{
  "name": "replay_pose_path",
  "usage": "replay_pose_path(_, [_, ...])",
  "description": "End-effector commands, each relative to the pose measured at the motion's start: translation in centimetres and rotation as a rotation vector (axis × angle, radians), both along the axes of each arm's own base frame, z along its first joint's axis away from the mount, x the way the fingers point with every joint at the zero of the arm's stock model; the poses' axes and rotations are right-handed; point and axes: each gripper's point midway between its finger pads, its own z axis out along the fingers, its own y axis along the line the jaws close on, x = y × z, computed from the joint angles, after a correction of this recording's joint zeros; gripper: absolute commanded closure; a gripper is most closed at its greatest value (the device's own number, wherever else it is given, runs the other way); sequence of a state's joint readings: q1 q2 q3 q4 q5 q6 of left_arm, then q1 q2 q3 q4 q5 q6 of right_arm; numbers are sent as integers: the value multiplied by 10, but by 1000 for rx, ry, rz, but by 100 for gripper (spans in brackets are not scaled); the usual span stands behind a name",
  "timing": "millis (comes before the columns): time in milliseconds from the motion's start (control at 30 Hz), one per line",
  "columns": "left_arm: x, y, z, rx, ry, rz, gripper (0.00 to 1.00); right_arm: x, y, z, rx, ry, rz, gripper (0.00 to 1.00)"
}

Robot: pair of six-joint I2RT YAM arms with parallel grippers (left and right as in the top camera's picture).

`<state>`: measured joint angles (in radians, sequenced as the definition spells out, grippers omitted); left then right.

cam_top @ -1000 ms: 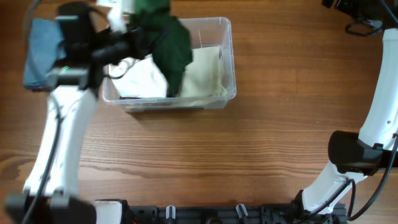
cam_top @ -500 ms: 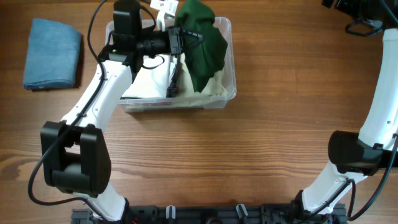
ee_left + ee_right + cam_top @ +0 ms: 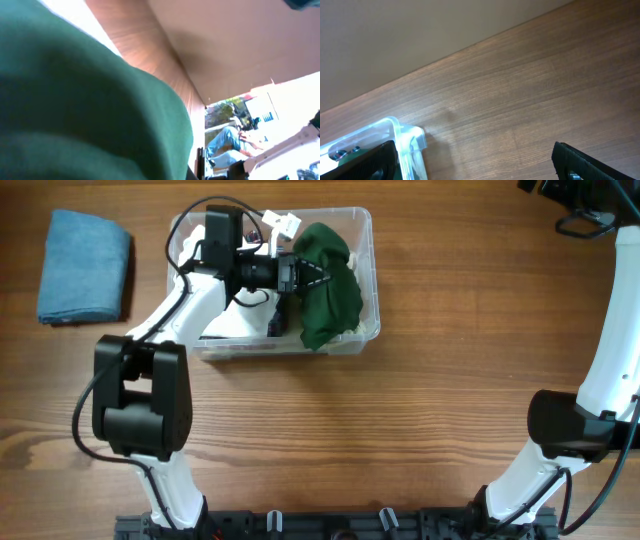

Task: Pack container
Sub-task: 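Lower the green cloth into the bin's right half and release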

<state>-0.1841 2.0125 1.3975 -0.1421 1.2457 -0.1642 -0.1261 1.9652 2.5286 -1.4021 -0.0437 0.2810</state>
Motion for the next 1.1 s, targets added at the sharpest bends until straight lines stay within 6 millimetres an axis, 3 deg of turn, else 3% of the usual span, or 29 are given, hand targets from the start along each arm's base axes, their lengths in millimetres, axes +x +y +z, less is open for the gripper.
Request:
replay_pose_path(0, [-12,-8,52,-170,-85,-152,96,1,-1,-2,-1,5,-12,0])
replay_pose_path(100, [-10,-10,77,-208,-150,-184,96,1,-1,-2,-1,5,-13,0])
replay_pose_path(167, [-12,-12,83,-217,-171,-199,96,1,-1,-2,-1,5,-13,0])
replay_pose_path(367, [-24,-11,72,-233,-129,-274,96,1,-1,-2,-1,5,-13,0])
replay_pose_path(600, [-8,-6,25,-218,-81,-227,96,1,-1,-2,-1,5,-13,0])
replay_pose_path(833, [43,6,-9,-96,-77,45,96,1,-1,-2,-1,5,-12,0])
replay_pose_path(867, [51,9,-18,-57,-71,98,96,1,-1,-2,-1,5,-12,0])
replay_pose_path(900, [59,15,-47,61,-37,190,96,1,-1,-2,0,5,-13,0])
replay_pose_path(1067, [49,30,-112,373,32,279,96,1,-1,-2,-1,5,-13,0])
